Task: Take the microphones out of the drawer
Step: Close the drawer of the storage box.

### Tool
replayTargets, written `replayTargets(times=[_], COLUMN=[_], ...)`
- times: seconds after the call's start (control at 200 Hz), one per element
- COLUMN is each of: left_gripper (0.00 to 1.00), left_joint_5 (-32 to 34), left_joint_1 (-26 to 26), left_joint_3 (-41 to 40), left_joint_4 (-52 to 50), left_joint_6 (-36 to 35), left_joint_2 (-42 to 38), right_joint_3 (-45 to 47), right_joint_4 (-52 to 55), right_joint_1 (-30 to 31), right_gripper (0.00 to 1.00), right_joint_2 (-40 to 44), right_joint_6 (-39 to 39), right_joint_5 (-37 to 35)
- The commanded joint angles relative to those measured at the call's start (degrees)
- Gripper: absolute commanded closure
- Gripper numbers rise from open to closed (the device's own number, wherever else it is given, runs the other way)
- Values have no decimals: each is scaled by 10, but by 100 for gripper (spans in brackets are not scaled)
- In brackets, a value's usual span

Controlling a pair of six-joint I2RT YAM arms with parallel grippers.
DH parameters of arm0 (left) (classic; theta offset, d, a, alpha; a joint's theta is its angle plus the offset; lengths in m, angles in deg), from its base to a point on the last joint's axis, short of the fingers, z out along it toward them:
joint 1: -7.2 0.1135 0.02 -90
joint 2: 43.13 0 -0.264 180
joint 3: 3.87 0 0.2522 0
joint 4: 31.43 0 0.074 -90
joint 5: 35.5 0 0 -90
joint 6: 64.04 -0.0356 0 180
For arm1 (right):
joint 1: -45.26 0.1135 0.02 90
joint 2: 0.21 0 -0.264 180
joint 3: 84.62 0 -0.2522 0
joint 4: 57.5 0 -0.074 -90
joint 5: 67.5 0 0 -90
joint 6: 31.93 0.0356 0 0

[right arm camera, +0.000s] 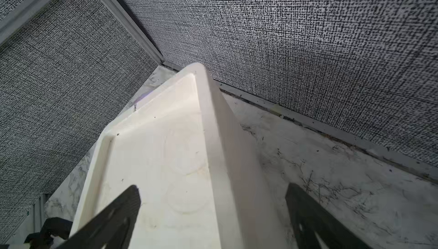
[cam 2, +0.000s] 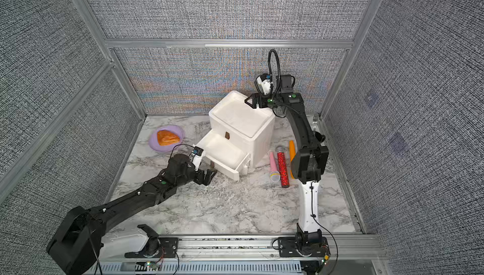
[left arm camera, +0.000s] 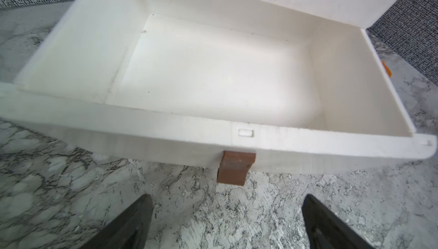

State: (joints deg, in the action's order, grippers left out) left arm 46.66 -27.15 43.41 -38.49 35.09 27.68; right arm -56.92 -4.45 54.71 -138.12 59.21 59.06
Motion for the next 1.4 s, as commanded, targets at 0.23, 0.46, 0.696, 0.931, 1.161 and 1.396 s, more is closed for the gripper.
replayTargets(times=[0.23, 0.46, 0.696, 0.931, 1.161, 1.396], left_gripper=[0, 0, 0, 0, 0, 0], left_joint_5=[7, -7, -15, -23, -4, -19], left_joint_1=[0, 0, 0, 0, 0, 0], left_joint_3=[11, 34, 63, 68, 107, 131], left_joint_4=[96, 135, 143, 157, 122, 119], left_joint_6=[-36, -71, -76, -103, -114, -109], left_joint_2=[60, 100, 125, 125, 141, 166], right_joint_3=[8, 40, 56, 76, 96, 111], right_joint_4=[70, 77, 82, 85, 86, 80], right_joint_1=[9, 9, 9, 10, 18, 20], right_gripper=[2, 2, 2, 3, 3, 4], right_joint_2=[-24, -21, -17, -12, -8, -5], right_joint_6=[-53, -79, -97, -113, -129, -129], right_joint_5=[6, 25, 33, 33, 33, 27])
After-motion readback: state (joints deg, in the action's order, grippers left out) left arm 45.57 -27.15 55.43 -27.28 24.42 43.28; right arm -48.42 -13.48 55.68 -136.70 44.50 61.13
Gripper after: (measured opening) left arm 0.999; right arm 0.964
